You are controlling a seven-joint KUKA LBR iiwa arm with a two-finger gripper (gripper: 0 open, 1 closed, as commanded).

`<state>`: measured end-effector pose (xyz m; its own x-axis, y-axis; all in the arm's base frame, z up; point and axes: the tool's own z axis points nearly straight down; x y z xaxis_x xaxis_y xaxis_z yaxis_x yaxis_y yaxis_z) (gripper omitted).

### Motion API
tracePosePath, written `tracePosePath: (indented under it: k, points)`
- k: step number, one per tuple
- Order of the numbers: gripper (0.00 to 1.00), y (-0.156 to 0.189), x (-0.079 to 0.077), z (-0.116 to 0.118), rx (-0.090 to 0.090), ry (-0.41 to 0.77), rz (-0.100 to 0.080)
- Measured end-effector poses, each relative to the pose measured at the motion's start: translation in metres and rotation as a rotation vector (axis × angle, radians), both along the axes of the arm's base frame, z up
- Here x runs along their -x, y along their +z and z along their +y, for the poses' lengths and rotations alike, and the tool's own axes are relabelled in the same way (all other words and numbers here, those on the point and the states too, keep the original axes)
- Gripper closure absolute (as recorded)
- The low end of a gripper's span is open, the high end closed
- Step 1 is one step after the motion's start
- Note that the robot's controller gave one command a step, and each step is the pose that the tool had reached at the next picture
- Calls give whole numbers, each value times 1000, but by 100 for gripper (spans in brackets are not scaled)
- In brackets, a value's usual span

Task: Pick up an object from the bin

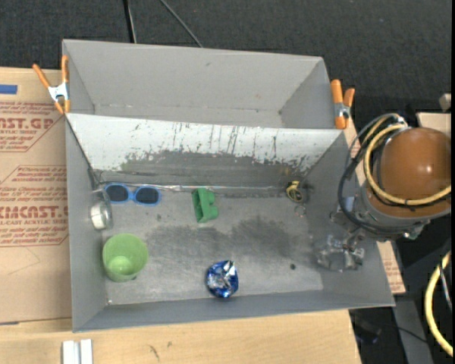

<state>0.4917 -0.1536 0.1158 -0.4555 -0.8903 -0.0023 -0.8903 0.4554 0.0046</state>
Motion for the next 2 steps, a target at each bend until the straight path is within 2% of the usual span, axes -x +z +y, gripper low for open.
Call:
tracePosePath:
  k: [1, 2]
  points:
    - [100, 116, -22, 56, 2, 258, -10]
    - [100, 37, 8, 34, -2, 346, 4]
